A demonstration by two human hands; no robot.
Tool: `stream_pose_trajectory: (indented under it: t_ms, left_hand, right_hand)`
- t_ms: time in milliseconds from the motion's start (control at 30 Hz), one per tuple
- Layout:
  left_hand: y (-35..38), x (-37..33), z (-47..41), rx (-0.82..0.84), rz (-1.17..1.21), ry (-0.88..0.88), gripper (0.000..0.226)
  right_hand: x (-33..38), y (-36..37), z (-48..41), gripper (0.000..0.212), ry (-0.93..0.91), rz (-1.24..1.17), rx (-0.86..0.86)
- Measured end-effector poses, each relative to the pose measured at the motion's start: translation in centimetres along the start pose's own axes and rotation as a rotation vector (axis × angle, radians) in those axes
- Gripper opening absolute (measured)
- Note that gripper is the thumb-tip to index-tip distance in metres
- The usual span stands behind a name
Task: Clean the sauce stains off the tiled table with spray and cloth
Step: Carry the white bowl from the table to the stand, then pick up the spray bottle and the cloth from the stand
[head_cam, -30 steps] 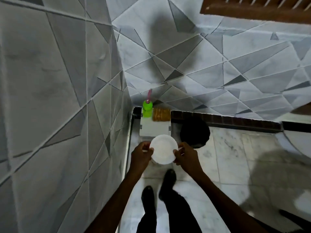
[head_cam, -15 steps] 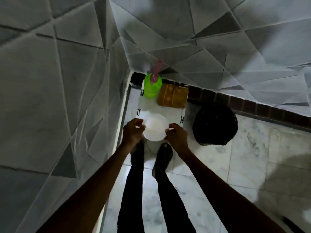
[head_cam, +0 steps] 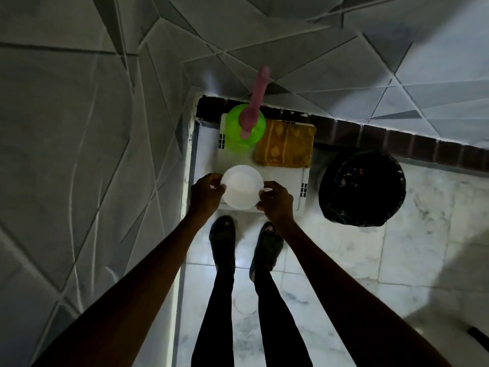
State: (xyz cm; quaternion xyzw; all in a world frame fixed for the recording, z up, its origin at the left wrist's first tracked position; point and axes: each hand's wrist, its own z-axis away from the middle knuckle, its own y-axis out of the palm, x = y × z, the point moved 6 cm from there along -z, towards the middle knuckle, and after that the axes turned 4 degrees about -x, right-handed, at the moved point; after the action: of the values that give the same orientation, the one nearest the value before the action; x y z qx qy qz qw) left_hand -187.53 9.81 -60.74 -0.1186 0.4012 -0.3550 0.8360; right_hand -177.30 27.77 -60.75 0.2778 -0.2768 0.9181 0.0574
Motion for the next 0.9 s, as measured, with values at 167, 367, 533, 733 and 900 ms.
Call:
stream_pose_trajectory:
  t_ms: [167, 367, 533, 733, 900]
  left_hand:
    - [0.1, -0.2, 0.1, 0.056, -0.045, -0.028, 0.034]
    - [-2.0, -4.7, 0.9, -0.073, 0.109, 0.201, 0.08]
    - [-2.4, -11.6, 1.5, -0.074, 0.24, 0.501, 0.103]
    - [-1.4, -12.7, -0.4, -0.164, 0.153, 0.599, 0.1]
    - [-1.6, -13.0, -0.8, -0.156, 0.164, 0.601, 0.085]
  right_hand:
    - [-0.3, 0.0, -0.3, 0.031, 0.048, 0.028, 0.063]
    - [2.3, -3.7, -1.0, 0.025, -0.117, 0.174, -0.127]
    - [7.1, -6.6, -5.4, 0.055, -0.425, 0.551, -0.284]
    - [8.8, -6.0, -11.0, 0.093, -0.516, 1.03, -0.084]
    - [9.6, -6.2, -11.9, 0.063, -0.486, 1.033, -0.08]
